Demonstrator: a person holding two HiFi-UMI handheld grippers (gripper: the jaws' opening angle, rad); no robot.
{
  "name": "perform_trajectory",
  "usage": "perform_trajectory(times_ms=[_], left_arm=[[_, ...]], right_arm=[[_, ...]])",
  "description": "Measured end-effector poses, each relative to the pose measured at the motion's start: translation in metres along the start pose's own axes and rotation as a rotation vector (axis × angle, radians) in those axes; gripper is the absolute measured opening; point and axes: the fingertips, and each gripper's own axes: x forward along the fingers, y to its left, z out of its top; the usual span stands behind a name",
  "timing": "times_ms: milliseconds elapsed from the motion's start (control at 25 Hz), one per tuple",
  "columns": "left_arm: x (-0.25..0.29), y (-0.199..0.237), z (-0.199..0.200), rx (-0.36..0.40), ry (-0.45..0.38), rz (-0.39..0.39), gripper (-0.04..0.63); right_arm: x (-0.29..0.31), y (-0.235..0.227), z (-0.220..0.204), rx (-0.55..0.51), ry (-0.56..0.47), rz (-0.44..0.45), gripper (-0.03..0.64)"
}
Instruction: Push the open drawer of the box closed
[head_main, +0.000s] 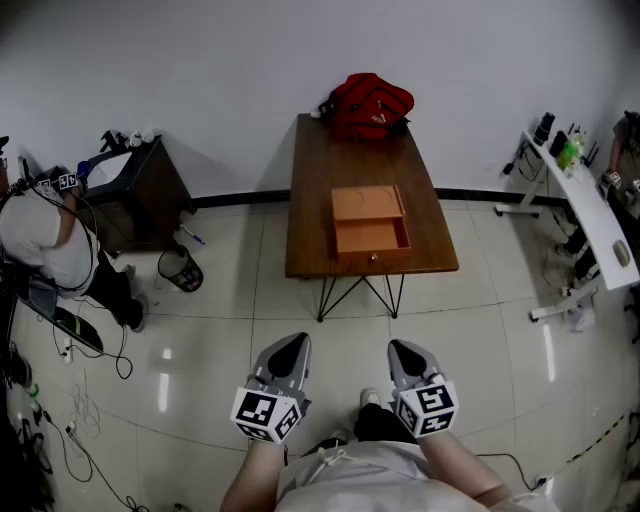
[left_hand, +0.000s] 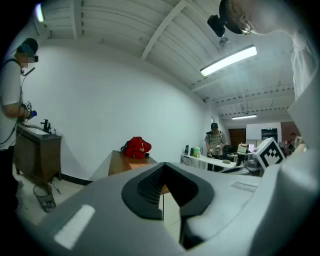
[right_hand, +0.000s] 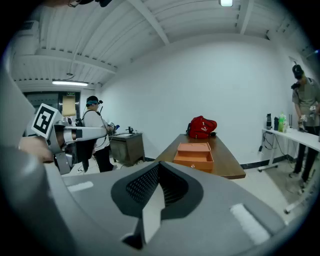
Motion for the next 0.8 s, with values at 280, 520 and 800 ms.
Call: perform_trajectory(times_ms=[280, 520, 800], left_arm=[[0.051, 0.024, -0.012, -0.025, 0.012, 0.006, 0.008], [0.131, 0.033, -0.007, 0.001, 0.033, -0.021, 0.008], [0.219, 0.076, -0.038, -0.037, 0.139, 0.026, 0.008]], right_arm=[[0.046, -0.044, 0.006, 0.010, -0.003, -0.033, 0.005], [0.107, -0.110, 0.027, 0.024, 0.011, -0.057, 0.005], [0.189, -0.166, 0.023, 0.002, 0.115, -0.021, 0.005]])
